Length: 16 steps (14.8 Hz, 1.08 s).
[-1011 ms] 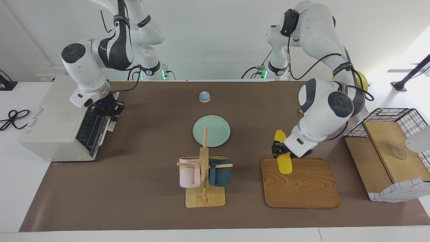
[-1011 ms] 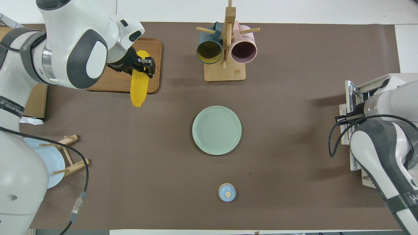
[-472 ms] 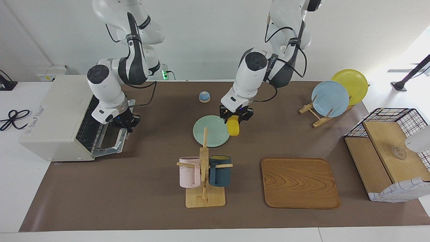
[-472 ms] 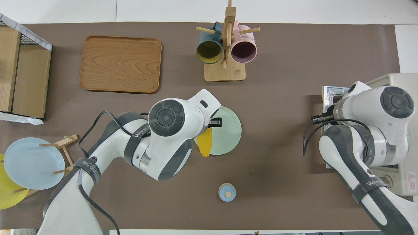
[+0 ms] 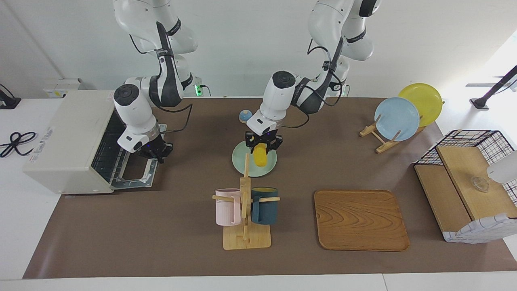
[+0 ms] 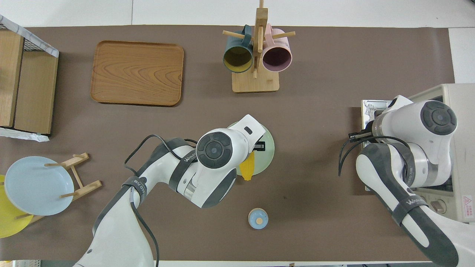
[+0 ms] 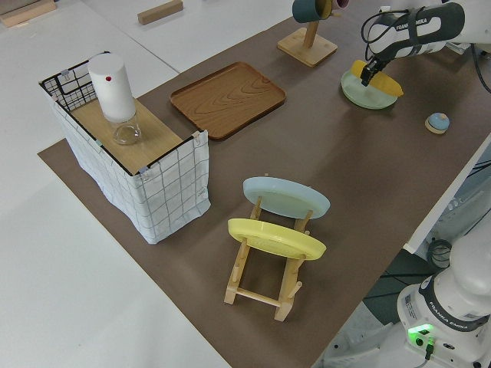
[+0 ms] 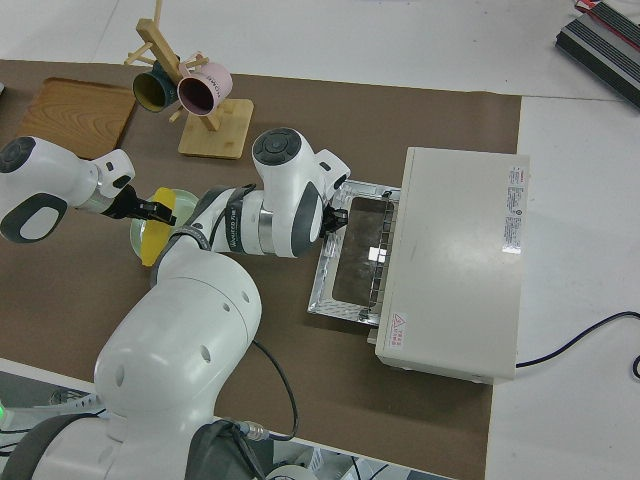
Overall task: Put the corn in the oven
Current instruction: 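Carry the corn to the green plate and lower it with the left gripper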
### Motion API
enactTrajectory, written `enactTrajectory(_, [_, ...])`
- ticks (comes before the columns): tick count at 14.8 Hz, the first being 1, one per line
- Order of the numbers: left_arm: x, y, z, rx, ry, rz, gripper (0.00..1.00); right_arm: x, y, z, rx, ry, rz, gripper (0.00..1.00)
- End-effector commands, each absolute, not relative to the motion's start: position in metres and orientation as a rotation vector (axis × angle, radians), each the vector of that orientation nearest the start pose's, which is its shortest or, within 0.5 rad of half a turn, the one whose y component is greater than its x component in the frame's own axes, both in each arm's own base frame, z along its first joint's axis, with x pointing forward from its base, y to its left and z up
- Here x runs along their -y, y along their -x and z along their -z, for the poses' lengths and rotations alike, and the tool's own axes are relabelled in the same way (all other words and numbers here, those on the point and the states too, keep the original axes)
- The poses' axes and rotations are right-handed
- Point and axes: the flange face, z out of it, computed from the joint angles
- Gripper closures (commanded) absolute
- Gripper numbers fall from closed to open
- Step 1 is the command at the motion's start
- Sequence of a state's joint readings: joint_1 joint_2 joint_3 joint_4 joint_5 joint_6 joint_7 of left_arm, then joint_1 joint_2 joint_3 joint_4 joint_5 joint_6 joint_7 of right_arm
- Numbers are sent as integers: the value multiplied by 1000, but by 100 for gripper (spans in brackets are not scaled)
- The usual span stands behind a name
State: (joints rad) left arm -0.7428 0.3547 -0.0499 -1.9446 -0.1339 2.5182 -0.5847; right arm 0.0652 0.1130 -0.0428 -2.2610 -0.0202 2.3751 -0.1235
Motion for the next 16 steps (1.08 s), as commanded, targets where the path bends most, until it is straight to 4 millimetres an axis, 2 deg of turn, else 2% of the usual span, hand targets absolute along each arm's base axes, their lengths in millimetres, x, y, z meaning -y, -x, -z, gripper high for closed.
enactTrajectory(1, [456, -445, -317, -154, 3360, 187, 100, 17, -526, -294, 197, 3177, -37, 100])
enactTrajectory(3, [456, -446, -316, -164, 3357, 185, 100, 14, -526, -287, 186, 3168, -47, 100])
enactTrajectory(4, [456, -447, -316, -178, 3353, 189, 100, -1, -526, -287, 197, 3150, -45, 100])
enactTrajectory(6, [456, -443, -314, -231, 3317, 193, 4, -14, -529, -289, 166, 3137, -33, 100])
enactTrajectory(7, [454, -446, -316, -264, 3291, 198, 0, -21, -530, -289, 160, 3133, -31, 100])
enactTrajectory(8, [450, -451, -321, -257, 3284, 198, 0, -39, -535, -295, 167, 3126, -9, 100])
enactTrajectory(10, [437, -466, -332, -216, 3287, 206, 0, -61, -539, -304, 133, 3120, 9, 100])
enactTrajectory(11, [430, -474, -349, -199, 3288, 210, 0, -72, -541, -311, 137, 3118, 15, 100])
enactTrajectory(14, [391, -506, -405, -161, 3261, 157, 0, -82, -546, -334, 113, 3118, -22, 100])
enactTrajectory(16, [350, -532, -447, -88, 3249, 131, 0, -115, -544, -353, 19, 3119, -55, 72])
